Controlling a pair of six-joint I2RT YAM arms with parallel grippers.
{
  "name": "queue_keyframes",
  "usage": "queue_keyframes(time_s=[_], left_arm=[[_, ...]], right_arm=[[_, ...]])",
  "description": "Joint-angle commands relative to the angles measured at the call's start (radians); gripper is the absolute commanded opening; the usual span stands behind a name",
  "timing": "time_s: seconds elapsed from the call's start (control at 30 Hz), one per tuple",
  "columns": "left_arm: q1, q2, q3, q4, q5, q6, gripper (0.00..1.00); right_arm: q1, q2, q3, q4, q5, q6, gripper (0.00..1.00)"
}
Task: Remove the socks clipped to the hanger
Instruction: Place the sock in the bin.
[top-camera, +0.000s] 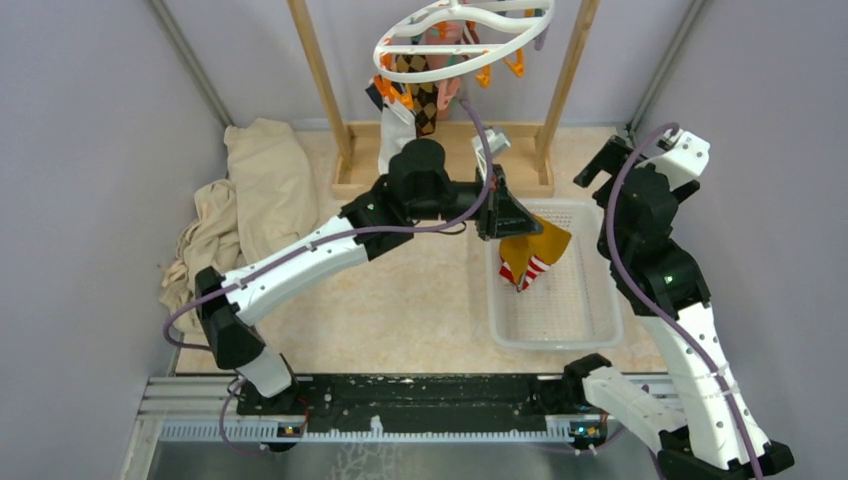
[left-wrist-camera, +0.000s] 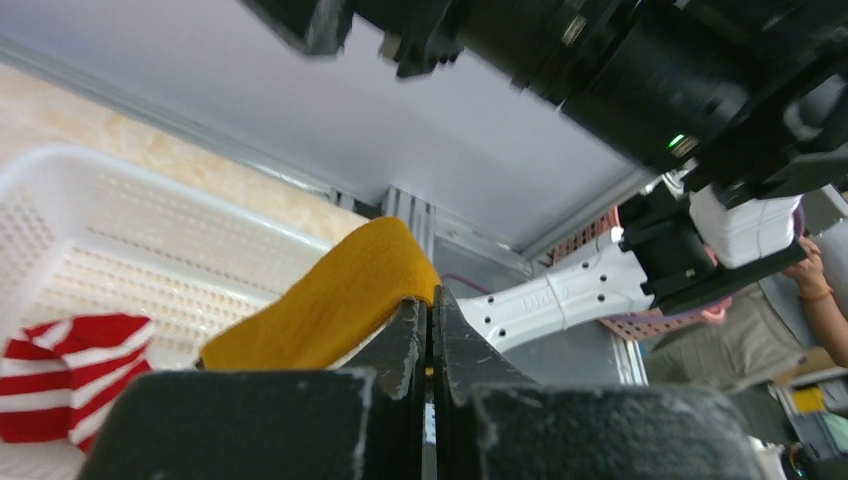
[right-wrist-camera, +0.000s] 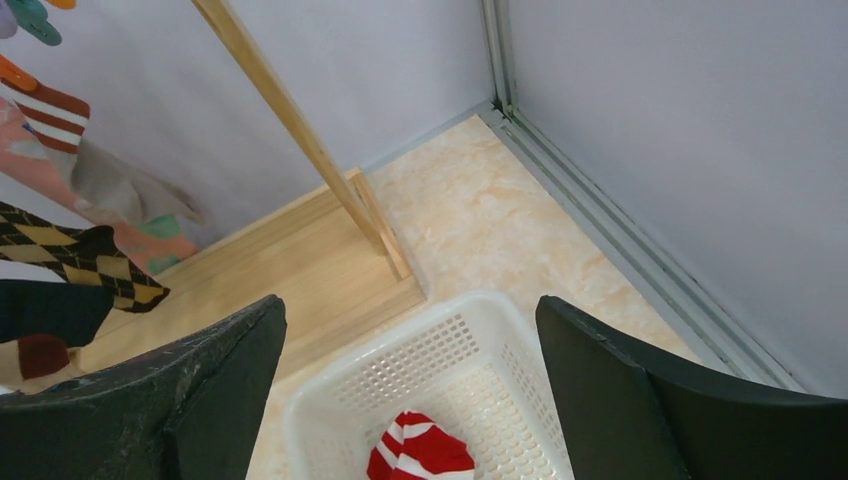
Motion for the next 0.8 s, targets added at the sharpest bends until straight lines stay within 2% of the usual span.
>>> queue_keyframes(time_s=[0.0,0.1,0.23,0.53,0.7,0.77], left_arm=[[-0.040,0.019,-0.088,0.133,0.012,-0.041,0.01],[-0.049,0.025,-0.173,0.187,0.003,-0.063,0.01],[-0.067,0.078,-0.214,0.216,-0.005,-0.073,0.01],[-0.117,0.328,-0.109,0.158,-0.043,-0.044,0.03],[-0.141,0.472,0.019,0.021,-0.108,-0.005,0.21],[-0.144,0.525,0.069,-0.048,-0.142,0.002,0.31]], right_arm=[[-0.009,-0.021,0.046,-0.015,0.026,-0.013,0.96],[-0.009,-0.022,0.048,-0.028,0.022,-0.016,0.97],[-0.009,-0.023,0.044,-0.032,-0.013,-0.018,0.97],[-0.010,-0.029,-0.054,0.027,-0.140,-0.023,0.97],[-0.010,-0.047,-0.108,0.053,-0.223,-0.030,0.97],[-0.008,-0.055,-0.130,0.066,-0.252,-0.029,0.97]])
